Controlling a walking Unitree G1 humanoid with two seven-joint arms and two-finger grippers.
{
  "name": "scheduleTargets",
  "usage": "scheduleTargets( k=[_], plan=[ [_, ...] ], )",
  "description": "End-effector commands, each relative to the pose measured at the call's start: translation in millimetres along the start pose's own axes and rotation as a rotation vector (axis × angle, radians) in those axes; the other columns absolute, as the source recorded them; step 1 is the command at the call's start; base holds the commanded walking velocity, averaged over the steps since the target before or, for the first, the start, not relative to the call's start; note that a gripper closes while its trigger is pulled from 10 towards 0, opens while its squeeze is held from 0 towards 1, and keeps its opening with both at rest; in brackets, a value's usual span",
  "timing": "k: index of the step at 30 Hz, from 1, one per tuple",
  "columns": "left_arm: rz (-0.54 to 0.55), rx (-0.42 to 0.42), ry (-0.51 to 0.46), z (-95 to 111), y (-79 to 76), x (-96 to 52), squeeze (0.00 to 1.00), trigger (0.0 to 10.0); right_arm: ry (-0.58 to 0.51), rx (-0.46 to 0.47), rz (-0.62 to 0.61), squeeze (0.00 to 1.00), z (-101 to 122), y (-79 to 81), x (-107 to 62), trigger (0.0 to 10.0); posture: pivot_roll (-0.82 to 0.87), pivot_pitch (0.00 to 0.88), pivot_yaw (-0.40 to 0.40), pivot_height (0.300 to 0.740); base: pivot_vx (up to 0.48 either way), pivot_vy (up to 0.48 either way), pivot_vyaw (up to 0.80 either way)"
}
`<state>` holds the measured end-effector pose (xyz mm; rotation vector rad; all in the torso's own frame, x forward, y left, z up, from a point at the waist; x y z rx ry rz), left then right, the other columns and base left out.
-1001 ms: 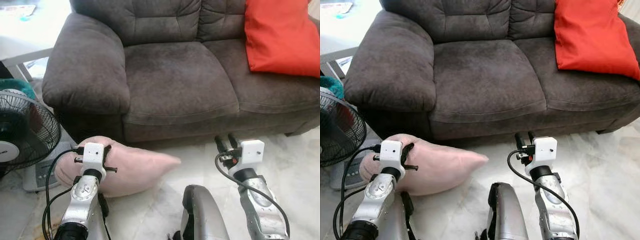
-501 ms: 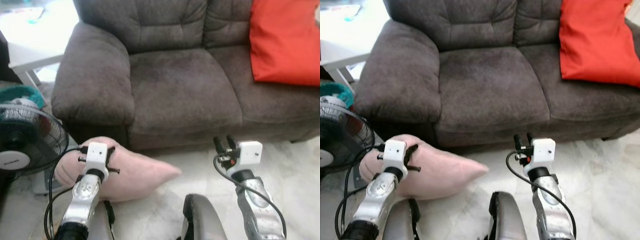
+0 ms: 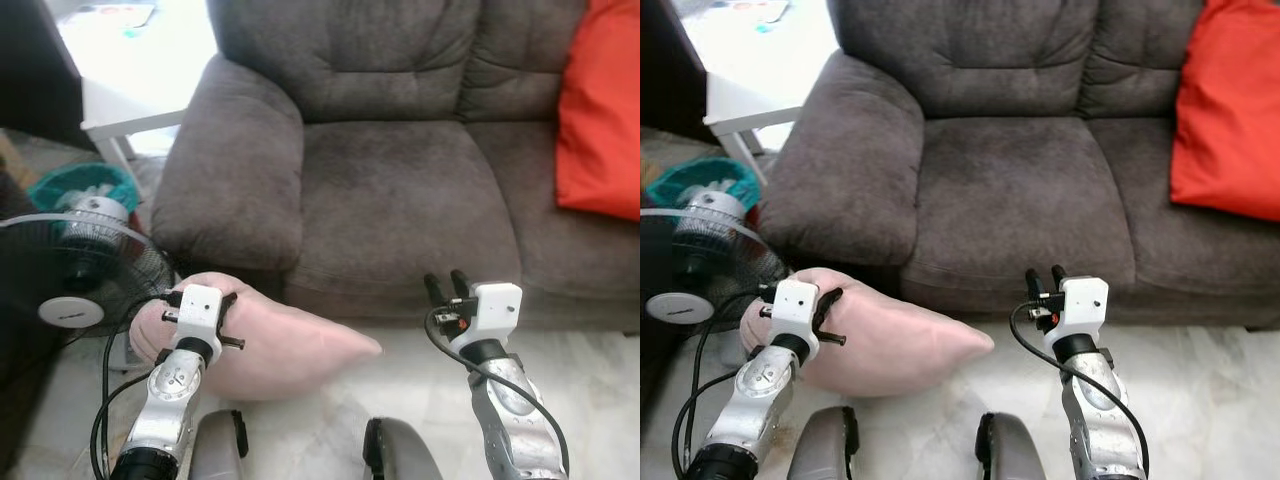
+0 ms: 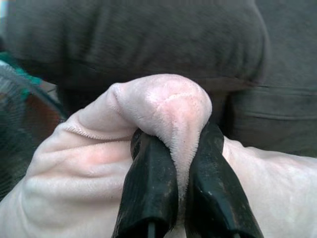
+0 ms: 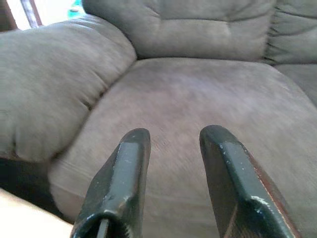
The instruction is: Move the pillow to the sofa from floor
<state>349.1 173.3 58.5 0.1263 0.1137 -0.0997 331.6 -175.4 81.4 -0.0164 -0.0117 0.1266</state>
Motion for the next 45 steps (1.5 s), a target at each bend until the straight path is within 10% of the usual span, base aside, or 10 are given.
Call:
scheduleTargets(
  k=[1, 12, 45],
  plan=[
    [-0.001, 0.011, -0.099, 27, 1.7, 3.3, 0.00, 10.0, -0.008, 0.001, -0.002, 0.00, 1, 0.6, 1.6, 10.0, 0.05, 0.066, -0.046, 0.675, -0.412, 0.000, 0.00],
    [-0.013, 0.010, -0.104, 28, -0.1, 2.0, 0.00, 10.0, -0.007, 0.002, -0.005, 0.00, 0, 0.1, 2.6, 10.0, 0.06, 0.067, -0.043, 0.740, -0.109, 0.000, 0.00],
    [-0.197, -0.035, -0.101, 33, -31.7, -3.6, 0.00, 10.0, 0.148, -0.084, 0.068, 0.00, -30, -0.8, -0.5, 10.0, 0.08, 0.052, -0.052, 0.740, 0.000, 0.000, 0.00]
  ],
)
Point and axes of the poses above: a point about 5 cm out from each wrist's last joint towards the gripper, its own x axis pointing out of the wrist towards the gripper, its own z axis along the axis of the wrist's last joint, y = z × x, the point moved 5 cm from there along x, pointing out of the wrist towards the gripper, and after that the axes turned 3 degrees about -x, right-handed, at the moved point
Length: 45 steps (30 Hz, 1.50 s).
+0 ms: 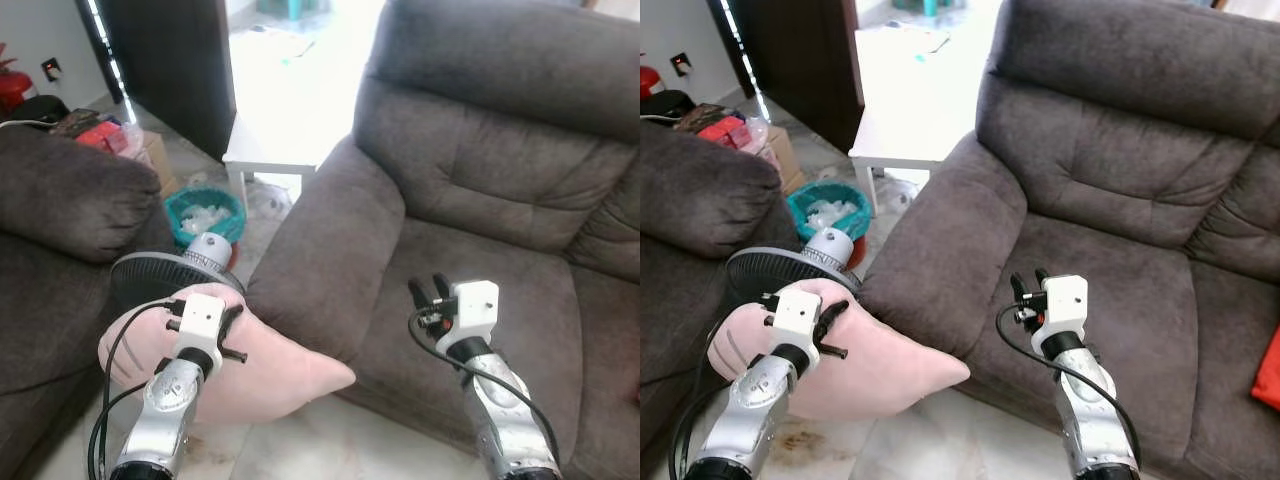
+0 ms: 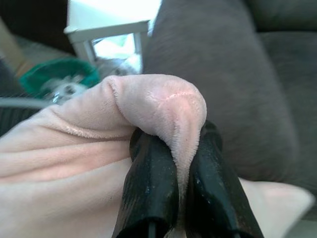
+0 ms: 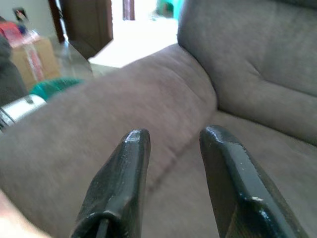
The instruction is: Move the pillow to the sofa from floor
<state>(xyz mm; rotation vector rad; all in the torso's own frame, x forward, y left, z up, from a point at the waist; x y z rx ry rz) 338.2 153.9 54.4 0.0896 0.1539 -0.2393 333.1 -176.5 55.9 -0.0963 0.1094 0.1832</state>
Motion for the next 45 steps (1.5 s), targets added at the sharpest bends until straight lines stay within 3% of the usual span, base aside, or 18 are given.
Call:
scheduleTargets(
  k=[1, 6, 13, 18, 19, 21, 24, 36, 45],
  plan=[
    [-0.073, 0.008, -0.132, 37, -13.9, 4.9, 0.00, 10.0, 0.031, -0.022, 0.015, 0.00, -7, 0.2, -1.1, 10.0, 0.08, 0.043, -0.050, 0.740, 0.000, 0.000, 0.00],
    [-0.146, 0.010, -0.169, 47, -25.7, 1.0, 0.00, 10.0, 0.034, -0.038, -0.003, 0.00, -6, -10.8, -2.0, 10.0, 0.08, 0.026, -0.045, 0.740, 0.000, 0.000, 0.00],
    [-0.203, 0.014, -0.204, 60, -36.8, -2.4, 0.00, 10.0, 0.122, -0.067, -0.024, 0.00, -23, -17.4, -5.9, 10.0, 0.08, 0.003, -0.039, 0.740, -0.414, 0.000, 0.00],
    [-0.200, 0.031, -0.191, 60, -35.2, -1.6, 0.00, 10.0, 0.188, -0.082, 0.058, 0.00, -37, -3.8, -7.7, 10.0, 0.08, 0.000, -0.034, 0.740, 0.000, 0.000, 0.00],
    [-0.201, 0.035, -0.186, 59, -35.0, -1.4, 0.00, 10.0, 0.240, -0.105, 0.095, 0.00, -47, 1.6, -10.3, 10.0, 0.08, 0.000, -0.033, 0.740, 0.000, 0.000, 0.00],
    [-0.211, 0.036, -0.181, 60, -34.9, -1.4, 0.00, 10.0, 0.393, -0.261, 0.190, 0.00, -79, 10.0, -22.8, 10.0, 0.08, 0.000, -0.033, 0.740, 0.000, 0.000, 0.00],
    [-0.220, 0.042, -0.181, 63, -34.3, -1.3, 0.00, 10.0, 0.452, -0.273, 0.239, 0.00, -92, 15.4, -29.9, 10.0, 0.08, 0.000, -0.033, 0.740, 0.000, 0.000, 0.00],
    [-0.246, 0.057, -0.166, 63, -33.5, 0.4, 0.00, 10.0, 0.504, -0.323, 0.289, 0.00, -101, 13.8, -32.3, 10.0, 0.08, 0.000, -0.030, 0.740, 0.000, 0.000, 0.00],
    [-0.314, 0.091, -0.118, 57, -38.4, 3.1, 0.00, 10.0, 0.582, -0.476, 0.455, 0.00, -115, 20.6, -43.2, 10.0, 0.08, 0.007, -0.019, 0.740, 0.000, 0.000, 0.00]
  ],
)
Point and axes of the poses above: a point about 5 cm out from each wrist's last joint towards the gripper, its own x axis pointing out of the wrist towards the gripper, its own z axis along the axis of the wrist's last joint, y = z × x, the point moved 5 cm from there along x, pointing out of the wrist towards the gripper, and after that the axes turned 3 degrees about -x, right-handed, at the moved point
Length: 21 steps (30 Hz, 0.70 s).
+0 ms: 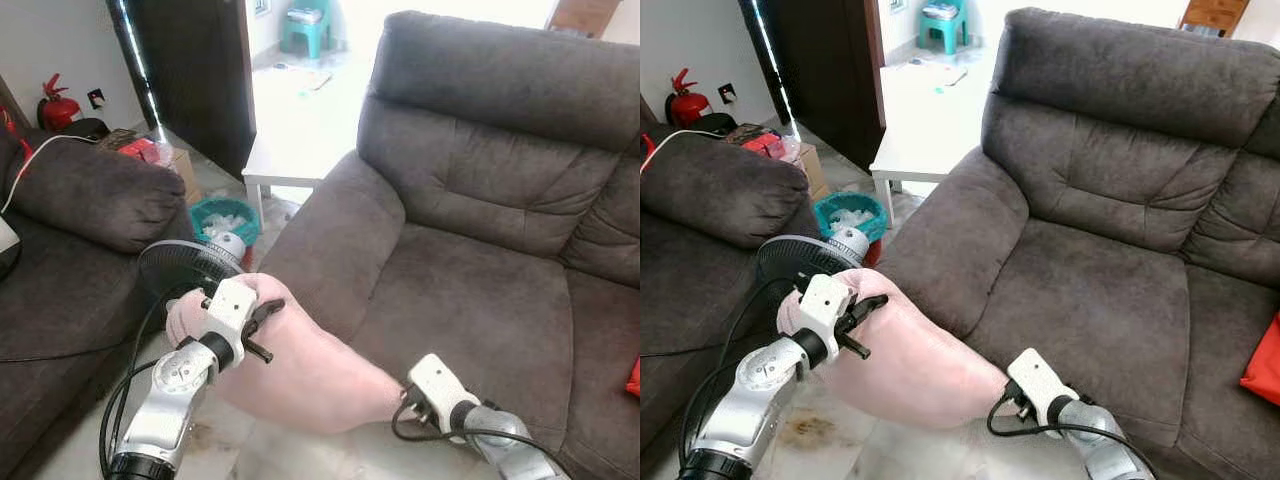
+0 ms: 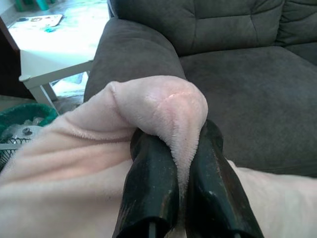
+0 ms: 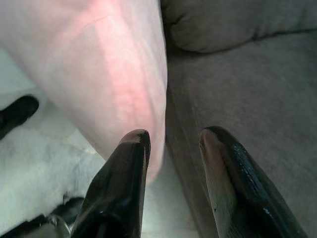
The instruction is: Move the pillow to the sofa from floor
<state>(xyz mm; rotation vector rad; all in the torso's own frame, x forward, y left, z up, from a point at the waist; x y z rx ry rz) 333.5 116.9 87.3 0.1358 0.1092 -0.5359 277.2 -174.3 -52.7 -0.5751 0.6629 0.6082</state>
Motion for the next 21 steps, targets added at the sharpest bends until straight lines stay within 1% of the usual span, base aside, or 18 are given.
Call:
scheduleTargets(
  k=[1, 2, 3, 4, 5, 8, 12, 15, 16, 17, 18, 19, 21],
  plan=[
    [-0.029, 0.036, -0.058, 19, -1.0, 6.0, 0.00, 10.0, 0.024, -0.077, 0.048, 0.00, -5, 4.4, -1.0, 10.0, 0.07, 0.011, -0.016, 0.740, 0.000, 0.000, 0.00],
    [-0.038, 0.049, -0.049, 18, -1.7, 5.8, 0.00, 10.0, 0.039, -0.110, 0.079, 0.06, -9, 8.7, -1.7, 10.0, 0.08, 0.015, -0.017, 0.740, 0.000, 0.000, 0.00],
    [-0.040, 0.051, -0.047, 17, -1.9, 5.8, 0.00, 10.0, 0.042, -0.108, 0.083, 0.06, -10, 9.2, -1.8, 10.0, 0.08, 0.015, -0.017, 0.740, 0.000, 0.000, 0.00],
    [-0.040, 0.049, -0.048, 18, -1.7, 5.8, 0.00, 10.0, 0.036, -0.079, 0.091, 1.00, -10, 10.7, -1.6, 10.0, 0.08, 0.017, -0.017, 0.740, 0.000, 0.000, 0.00],
    [-0.040, 0.048, -0.049, 18, -1.4, 5.8, 0.00, 10.0, 0.032, -0.060, 0.098, 1.00, -10, 11.8, -1.4, 10.0, 0.08, 0.019, -0.017, 0.740, 0.000, 0.000, 0.00],
    [-0.046, 0.052, -0.049, 19, -1.5, 6.0, 0.00, 10.0, 0.042, -0.075, 0.124, 1.00, -12, 16.7, -1.4, 10.0, 0.08, 0.021, -0.017, 0.740, 0.000, 0.000, 0.00],
    [-0.059, 0.063, -0.049, 20, -2.1, 6.8, 0.00, 10.0, 0.078, -0.066, 0.147, 1.00, -19, 21.4, -1.0, 10.0, 0.08, 0.029, -0.017, 0.740, 0.000, 0.000, 0.00],
    [-0.060, 0.065, -0.050, 21, -2.4, 7.1, 0.00, 10.0, 0.094, -0.076, 0.130, 1.00, -23, 21.1, -0.5, 10.0, 0.08, 0.029, -0.017, 0.740, 0.000, 0.000, 0.00],
    [-0.063, 0.065, -0.049, 21, -2.8, 7.4, 0.00, 10.0, 0.089, -0.078, 0.132, 0.65, -22, 21.8, -0.2, 10.0, 0.08, 0.030, -0.018, 0.740, 0.000, 0.000, 0.00],
    [-0.065, 0.064, -0.048, 21, -3.2, 7.5, 0.00, 10.0, 0.084, -0.080, 0.135, 0.65, -22, 22.5, 0.0, 10.0, 0.08, 0.030, -0.018, 0.740, 0.000, 0.000, 0.00],
    [-0.070, 0.062, -0.048, 21, -4.0, 8.1, 0.00, 10.0, 0.097, -0.093, 0.131, 0.00, -24, 22.5, 0.3, 10.0, 0.08, 0.032, -0.019, 0.740, 0.000, 0.000, 0.00],
    [-0.071, 0.060, -0.048, 21, -4.4, 8.4, 0.00, 10.0, 0.117, -0.107, 0.101, 0.00, -27, 20.6, 1.1, 10.0, 0.08, 0.032, -0.020, 0.740, 0.000, 0.000, 0.00],
    [-0.072, 0.059, -0.050, 22, -4.6, 8.7, 0.00, 10.0, 0.125, -0.113, 0.090, 0.00, -29, 20.4, 1.9, 10.0, 0.08, 0.034, -0.021, 0.740, 0.000, 0.000, 0.00]
  ],
)
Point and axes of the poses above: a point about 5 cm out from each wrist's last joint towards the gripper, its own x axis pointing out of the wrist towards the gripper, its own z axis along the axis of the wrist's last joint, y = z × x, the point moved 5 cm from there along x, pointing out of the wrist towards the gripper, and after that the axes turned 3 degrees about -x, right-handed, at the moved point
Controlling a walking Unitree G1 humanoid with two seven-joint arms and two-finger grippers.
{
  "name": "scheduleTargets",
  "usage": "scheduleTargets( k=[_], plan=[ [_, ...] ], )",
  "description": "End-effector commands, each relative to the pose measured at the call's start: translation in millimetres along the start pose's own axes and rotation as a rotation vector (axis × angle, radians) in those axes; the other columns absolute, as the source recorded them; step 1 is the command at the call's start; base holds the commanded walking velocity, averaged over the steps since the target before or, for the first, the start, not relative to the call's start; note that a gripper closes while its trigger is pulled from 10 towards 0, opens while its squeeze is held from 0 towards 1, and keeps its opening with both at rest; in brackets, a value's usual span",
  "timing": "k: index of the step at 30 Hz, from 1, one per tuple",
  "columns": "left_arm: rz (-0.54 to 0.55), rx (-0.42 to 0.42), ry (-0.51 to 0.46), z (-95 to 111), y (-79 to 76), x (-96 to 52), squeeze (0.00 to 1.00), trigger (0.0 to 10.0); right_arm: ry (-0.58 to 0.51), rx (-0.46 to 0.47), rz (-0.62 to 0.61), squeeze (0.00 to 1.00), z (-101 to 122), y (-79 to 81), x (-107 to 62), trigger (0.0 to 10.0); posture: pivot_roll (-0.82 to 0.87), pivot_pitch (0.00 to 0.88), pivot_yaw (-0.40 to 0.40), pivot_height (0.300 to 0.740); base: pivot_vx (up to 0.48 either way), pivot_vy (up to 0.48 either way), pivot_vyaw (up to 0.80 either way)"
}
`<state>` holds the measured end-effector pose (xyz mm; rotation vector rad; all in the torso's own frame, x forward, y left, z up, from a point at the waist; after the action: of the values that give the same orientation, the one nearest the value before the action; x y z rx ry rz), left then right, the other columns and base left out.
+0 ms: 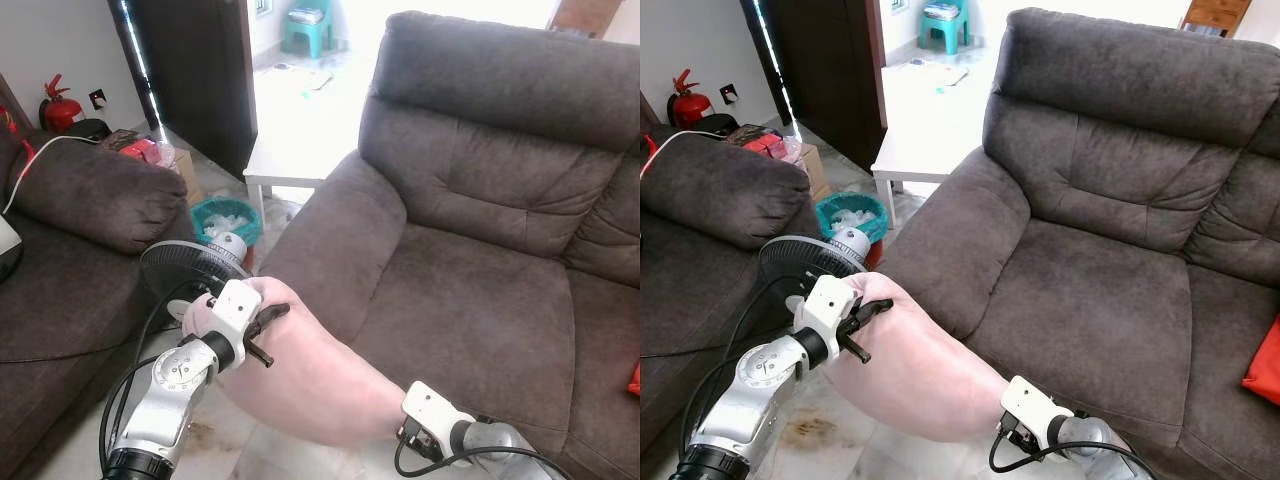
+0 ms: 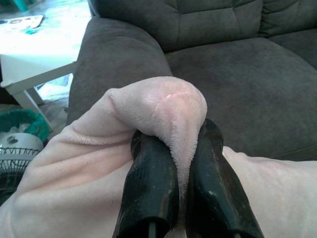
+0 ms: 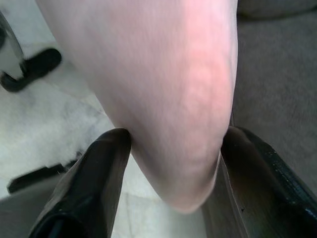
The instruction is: Move the pillow to the sofa from floor
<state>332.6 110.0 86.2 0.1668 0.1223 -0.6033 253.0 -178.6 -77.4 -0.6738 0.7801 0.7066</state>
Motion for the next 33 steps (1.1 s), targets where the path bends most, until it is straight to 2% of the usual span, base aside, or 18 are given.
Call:
scheduleTargets(
  k=[1, 4, 5, 6, 11, 12, 13, 20, 28, 29, 31, 32, 33],
  plan=[
    [-0.004, 0.030, -0.067, 22, 2.7, 5.6, 0.00, 10.0, 0.012, -0.012, -0.003, 0.00, -1, 1.4, 1.9, 10.0, 0.08, 0.034, -0.021, 0.740, 0.000, 0.000, 0.00],
    [-0.001, 0.033, -0.073, 23, 3.2, 5.9, 0.00, 10.0, 0.005, 0.009, 0.022, 0.00, -1, 6.2, 3.3, 10.0, 0.08, 0.034, -0.022, 0.740, 0.000, 0.000, 0.00],
    [0.002, 0.033, -0.077, 24, 3.6, 6.0, 0.00, 10.0, -0.001, 0.022, 0.024, 0.00, 0, 7.0, 3.7, 2.7, 0.08, 0.034, -0.022, 0.740, 0.000, 0.000, 0.00],
    [0.005, 0.032, -0.082, 26, 4.1, 6.4, 0.00, 10.0, -0.012, 0.054, 0.023, 0.00, 0, 7.9, 4.1, 0.0, 0.09, 0.034, -0.023, 0.740, 0.000, 0.000, 0.00],
    [0.004, 0.025, -0.105, 32, 3.4, 8.9, 0.00, 10.0, -0.022, 0.071, 0.038, 0.00, 0, 15.3, 7.1, 0.0, 0.09, 0.033, -0.024, 0.740, 0.000, 0.000, 0.00],
    [0.002, 0.021, -0.110, 34, 2.7, 9.3, 0.00, 10.0, -0.020, 0.065, 0.041, 0.00, 0, 17.2, 8.0, 2.0, 0.09, 0.034, -0.025, 0.740, 0.000, 0.000, 0.00],
    [-0.005, 0.019, -0.111, 35, 1.4, 9.8, 0.00, 10.0, -0.016, 0.059, 0.045, 0.00, -1, 19.9, 9.1, 10.0, 0.09, 0.034, -0.024, 0.740, 0.000, 0.000, 0.00],
    [-0.038, 0.017, -0.112, 36, -4.4, 9.5, 0.00, 10.0, 0.017, 0.075, 0.072, 0.00, -7, 29.5, 12.5, 10.0, 0.10, 0.034, -0.021, 0.740, 0.000, 0.000, 0.00],
    [-0.048, 0.015, -0.122, 40, -5.1, 9.7, 0.00, 10.0, 0.018, 0.094, 0.066, 0.00, -7, 31.9, 14.5, 10.0, 0.11, 0.034, -0.021, 0.740, 0.000, 0.000, 0.00],
    [-0.051, 0.014, -0.123, 40, -5.7, 10.1, 0.00, 10.0, 0.011, 0.102, 0.056, 0.00, -6, 31.2, 15.0, 8.5, 0.11, 0.034, -0.021, 0.740, 0.000, 0.000, 0.00],
    [-0.051, 0.014, -0.123, 40, -5.7, 10.1, 0.00, 10.0, 0.011, 0.102, 0.056, 0.00, -6, 31.2, 15.0, 8.5, 0.11, 0.034, -0.021, 0.740, 0.000, 0.000, 0.00],
    [-0.052, 0.014, -0.124, 41, -6.0, 10.2, 0.00, 10.0, 0.008, 0.113, 0.054, 0.00, -6, 31.3, 15.2, 0.0, 0.11, 0.034, -0.021, 0.740, 0.000, 0.000, 0.00],
    [-0.055, 0.014, -0.124, 41, -6.5, 10.6, 0.00, 10.0, 0.000, 0.122, 0.061, 0.00, -3, 32.2, 16.3, 0.0, 0.11, 0.034, -0.020, 0.740, 0.000, 0.000, 0.00]
  ],
)
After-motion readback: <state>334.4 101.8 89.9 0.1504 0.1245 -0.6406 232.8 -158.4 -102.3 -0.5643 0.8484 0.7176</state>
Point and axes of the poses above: a point about 5 cm out from each wrist's last joint towards the gripper, its own x axis pointing out of the wrist towards the gripper, its own z axis along the axis of the wrist's last joint, y = z × x, the point moved 5 cm from there along x, pointing out of the wrist towards the gripper, and after that the axes turned 3 degrees about -x, right-handed, at the moved point
